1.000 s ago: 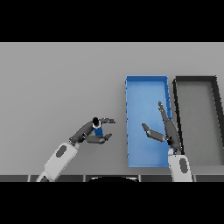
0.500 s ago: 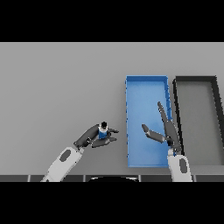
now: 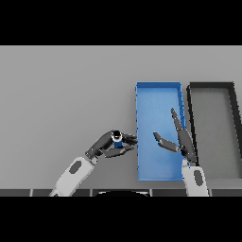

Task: Pick up the blue pipe and place it into the blue bin.

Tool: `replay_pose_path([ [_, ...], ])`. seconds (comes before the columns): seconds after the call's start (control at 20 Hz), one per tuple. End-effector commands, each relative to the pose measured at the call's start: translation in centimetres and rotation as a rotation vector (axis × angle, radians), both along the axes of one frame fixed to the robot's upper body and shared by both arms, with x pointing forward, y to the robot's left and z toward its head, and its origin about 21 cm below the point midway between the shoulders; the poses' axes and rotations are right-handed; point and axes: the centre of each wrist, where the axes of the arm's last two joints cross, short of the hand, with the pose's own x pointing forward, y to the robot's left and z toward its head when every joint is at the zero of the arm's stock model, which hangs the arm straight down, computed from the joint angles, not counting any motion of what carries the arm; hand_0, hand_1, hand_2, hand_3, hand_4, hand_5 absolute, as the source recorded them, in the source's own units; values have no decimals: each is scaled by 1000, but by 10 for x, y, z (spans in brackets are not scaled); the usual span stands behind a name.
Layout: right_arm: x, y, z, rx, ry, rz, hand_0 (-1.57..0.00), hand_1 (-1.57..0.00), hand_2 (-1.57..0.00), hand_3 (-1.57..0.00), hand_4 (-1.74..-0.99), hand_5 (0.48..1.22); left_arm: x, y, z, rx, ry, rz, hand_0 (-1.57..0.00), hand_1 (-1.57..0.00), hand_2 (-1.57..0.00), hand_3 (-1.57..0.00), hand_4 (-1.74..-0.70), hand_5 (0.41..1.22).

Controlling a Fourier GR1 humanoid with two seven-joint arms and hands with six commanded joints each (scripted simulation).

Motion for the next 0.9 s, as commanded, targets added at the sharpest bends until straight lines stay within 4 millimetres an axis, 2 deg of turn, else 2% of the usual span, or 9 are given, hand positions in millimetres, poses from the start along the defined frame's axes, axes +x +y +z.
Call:
replay_pose_path([
  [0.0, -1, -2, -2, -3, -4, 0, 1, 1, 1, 1, -1135, 559, 2, -1, 8, -1, -21, 3, -1554, -1558, -1560, -1557, -1475, 1216],
  [0.25, -3, -3, -2, -14, -13, 3, 1, 1, 1, 1, -1123, 571, 8, -2, 25, 33, -13, -35, -1566, -1567, -1567, -1566, -1473, 1219],
  [0.55, -11, -2, -3, -24, -28, -35, 1, 1, 1, 1, -1123, 578, 5, -7, 26, 38, -9, -56, -1570, -1570, -1570, -1570, -1474, 1220],
  [0.7, -17, 1, -4, -18, -29, -42, 1, 1, 1, 1, -1185, 578, 3, -5, 24, 42, -7, -53, -1570, -1570, -1570, -1570, -1474, 1220],
  [0.85, -16, 2, 5, 41, -77, -10, 1, -19, -18, 1, -1178, 569, 4, -7, 23, 49, -15, -55, -1571, -1571, -1571, -1571, -1475, 1221],
])
